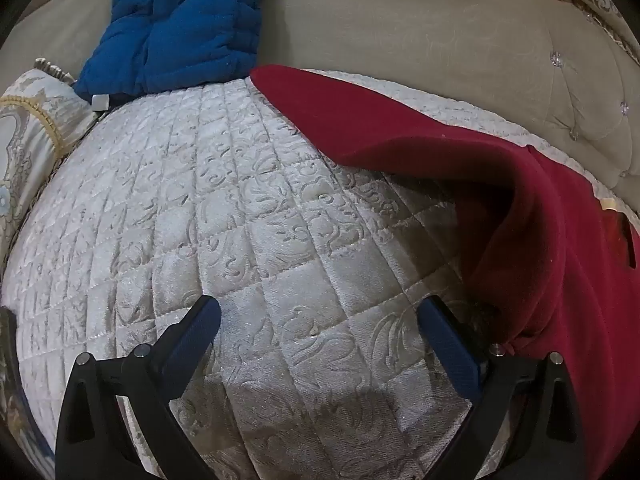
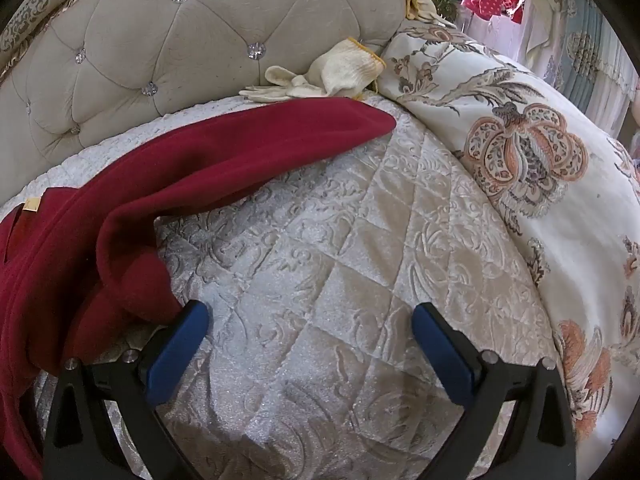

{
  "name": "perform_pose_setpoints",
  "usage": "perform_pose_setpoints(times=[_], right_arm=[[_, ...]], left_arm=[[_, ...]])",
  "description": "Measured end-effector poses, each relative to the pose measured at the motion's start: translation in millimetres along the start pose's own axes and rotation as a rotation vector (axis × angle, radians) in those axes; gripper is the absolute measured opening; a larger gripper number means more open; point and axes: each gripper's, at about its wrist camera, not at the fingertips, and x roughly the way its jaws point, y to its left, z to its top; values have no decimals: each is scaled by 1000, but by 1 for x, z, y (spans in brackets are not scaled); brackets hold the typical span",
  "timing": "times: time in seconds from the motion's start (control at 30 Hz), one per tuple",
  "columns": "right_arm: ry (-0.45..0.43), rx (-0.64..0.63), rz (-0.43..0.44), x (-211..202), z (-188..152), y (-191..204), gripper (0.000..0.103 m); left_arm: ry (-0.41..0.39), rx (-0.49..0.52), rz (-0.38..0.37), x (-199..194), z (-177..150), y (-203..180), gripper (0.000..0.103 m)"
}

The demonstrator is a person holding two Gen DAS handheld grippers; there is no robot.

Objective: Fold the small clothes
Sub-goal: 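Spread the crumpled red sweatshirt flat on the bed with both tools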

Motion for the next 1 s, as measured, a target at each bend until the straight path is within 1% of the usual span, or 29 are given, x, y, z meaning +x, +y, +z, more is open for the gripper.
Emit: perform_pose_setpoints(times=[0.07,0.23,0.3,0.37,0.43,0.47,0.5,0.6,0.7,0.83,0.93,1.0], right_arm=[[20,21,-3,-9,-7,2,103],[56,35,134,-45,-32,7,103],[36,29,175,-67,-38,11,103],[16,21,193,-90,-39,14,103],[22,-7,224,-114,-38,23,103],[29,-25,240,-127,-39,28,103],[28,-43,262,-142,-42,32,103],[4,-87,312,-175,-48,50,103],[20,-141,360,-196,-58,73,103],[46,-196,460,-219,-68,99,103],[69,-212,555,-241,-71,127,103],[65,-231,606,-254,-72,139,103]], left_arm=[[3,-2,-4,0,0,0,84],[3,-6,-9,1,0,-1,84],[4,-7,-11,1,0,0,84],[4,-6,-14,0,0,0,84],[16,4,-22,1,0,2,82],[17,6,-27,-3,0,1,80],[17,6,-32,-5,-1,3,75],[19,4,-29,-18,-9,3,66],[26,24,-35,-34,-17,2,62],[-27,75,-49,-66,-25,-4,62],[-53,105,-65,-88,-26,-10,62],[-77,114,-83,-105,-28,-14,62]])
